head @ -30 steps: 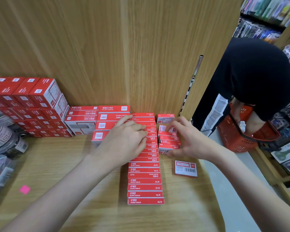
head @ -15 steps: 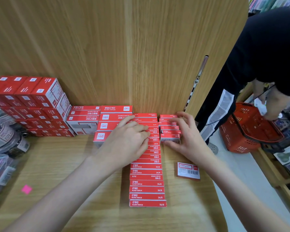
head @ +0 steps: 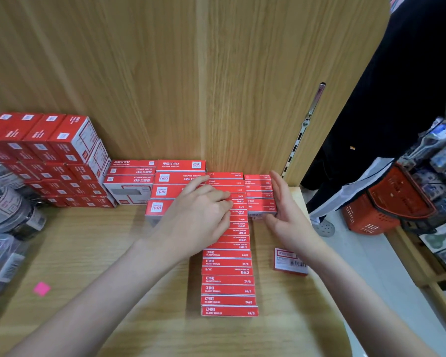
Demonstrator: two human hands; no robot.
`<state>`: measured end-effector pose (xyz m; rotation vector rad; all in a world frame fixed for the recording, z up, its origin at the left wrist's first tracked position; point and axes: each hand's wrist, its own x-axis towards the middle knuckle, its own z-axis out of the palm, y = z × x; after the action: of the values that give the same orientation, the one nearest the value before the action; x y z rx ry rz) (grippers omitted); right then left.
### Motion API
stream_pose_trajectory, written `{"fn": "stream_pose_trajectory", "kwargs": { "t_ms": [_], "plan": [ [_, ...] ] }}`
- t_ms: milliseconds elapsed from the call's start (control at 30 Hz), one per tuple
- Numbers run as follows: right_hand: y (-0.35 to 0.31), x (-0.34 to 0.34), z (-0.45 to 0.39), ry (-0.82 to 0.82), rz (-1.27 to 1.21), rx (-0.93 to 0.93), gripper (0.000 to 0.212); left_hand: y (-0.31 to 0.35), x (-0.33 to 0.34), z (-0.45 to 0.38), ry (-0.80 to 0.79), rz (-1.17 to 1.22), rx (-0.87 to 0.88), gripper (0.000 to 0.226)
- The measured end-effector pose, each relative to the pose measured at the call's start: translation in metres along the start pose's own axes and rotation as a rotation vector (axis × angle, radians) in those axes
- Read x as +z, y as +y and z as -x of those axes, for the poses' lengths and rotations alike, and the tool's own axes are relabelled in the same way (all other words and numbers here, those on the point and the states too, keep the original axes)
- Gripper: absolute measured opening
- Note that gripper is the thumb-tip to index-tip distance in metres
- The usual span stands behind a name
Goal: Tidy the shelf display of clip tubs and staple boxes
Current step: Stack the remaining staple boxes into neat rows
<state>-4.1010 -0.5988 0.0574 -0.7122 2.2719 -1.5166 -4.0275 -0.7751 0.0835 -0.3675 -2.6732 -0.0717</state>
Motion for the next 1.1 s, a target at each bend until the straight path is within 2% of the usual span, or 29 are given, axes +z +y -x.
{"fn": "stream_pose_trajectory", "kwargs": {
  "t_ms": [167, 467, 533, 633, 700, 767, 867, 933, 1000, 1100],
  "plan": [
    [-0.002, 0.004, -0.003, 0.054, 0.077, -0.016, 0.076, 0.000, -0.001, -0.001, -0.010, -0.001, 0.012, 0.043],
    [-0.014, -0.009, 0.007, 0.052, 0.123, 0.030, 0.072, -0.001, -0.008, -0.003, -0.067, -0.015, 0.012, 0.043],
    [-0.023, -0.032, 0.017, 0.022, 0.301, 0.021, 0.055, -0.002, -0.012, -0.007, -0.074, -0.012, 0.034, 0.042],
    [-0.034, -0.058, 0.042, -0.154, 0.604, 0.028, 0.033, 0.002, -0.016, -0.005, -0.075, -0.028, 0.061, 0.043],
    [-0.032, -0.058, 0.057, -0.252, 0.788, 0.049, 0.036, 0.007, -0.018, 0.003, -0.094, -0.032, 0.083, 0.049],
    [-0.025, -0.049, 0.067, -0.272, 0.858, 0.058, 0.037, 0.010, -0.020, 0.014, -0.142, -0.038, 0.096, 0.058],
    [-0.021, -0.041, 0.071, -0.204, 0.864, 0.008, 0.025, 0.009, -0.021, 0.027, -0.212, -0.058, 0.094, 0.069],
    [-0.019, -0.039, 0.070, -0.137, 0.792, -0.018, 0.026, 0.008, -0.019, 0.031, -0.229, -0.072, 0.100, 0.072],
    [-0.017, -0.034, 0.066, -0.074, 0.697, -0.056, 0.030, 0.009, -0.017, 0.033, -0.218, -0.083, 0.104, 0.070],
    [-0.014, -0.023, 0.053, 0.010, 0.561, -0.126, 0.024, 0.008, -0.015, 0.032, -0.187, -0.053, 0.101, 0.063]
  ]
}}
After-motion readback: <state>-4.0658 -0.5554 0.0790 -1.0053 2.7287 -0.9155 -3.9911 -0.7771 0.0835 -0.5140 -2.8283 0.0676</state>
